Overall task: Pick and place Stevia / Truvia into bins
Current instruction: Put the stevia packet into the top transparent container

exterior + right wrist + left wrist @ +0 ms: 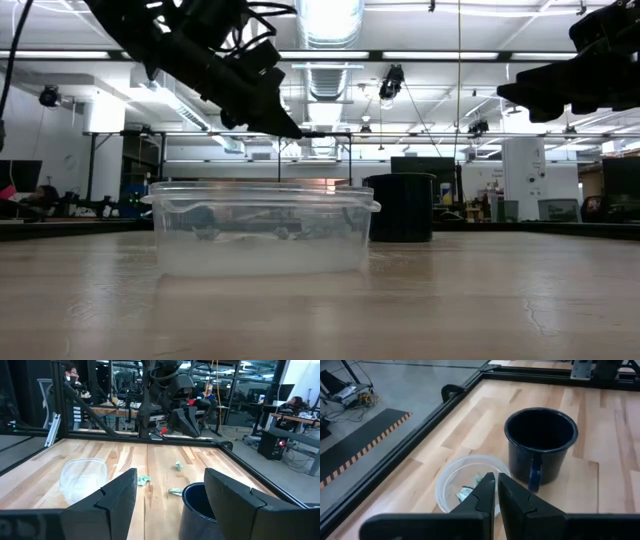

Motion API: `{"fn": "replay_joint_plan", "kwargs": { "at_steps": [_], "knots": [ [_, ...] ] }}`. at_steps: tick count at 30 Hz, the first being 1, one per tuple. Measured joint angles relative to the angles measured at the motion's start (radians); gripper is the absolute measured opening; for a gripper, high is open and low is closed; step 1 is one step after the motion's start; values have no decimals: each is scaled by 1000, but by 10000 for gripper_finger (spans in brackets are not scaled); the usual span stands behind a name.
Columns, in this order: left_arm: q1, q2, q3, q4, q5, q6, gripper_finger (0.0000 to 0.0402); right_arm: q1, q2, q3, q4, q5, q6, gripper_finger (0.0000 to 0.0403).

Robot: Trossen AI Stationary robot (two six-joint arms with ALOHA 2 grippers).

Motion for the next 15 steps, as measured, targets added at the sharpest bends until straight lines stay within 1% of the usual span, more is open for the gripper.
{"fn": "replay_joint_plan", "kwargs": {
  "at_steps": [9,12,15],
  "knots": [
    [-2,41,-5,7,1,8,7,0,0,0,0,0,0,221],
    [-2,50,-2,7,1,8,23,0,0,0,0,0,0,221],
    [-3,51,-5,7,1,6,54,0,0,0,0,0,0,221]
  ]
}}
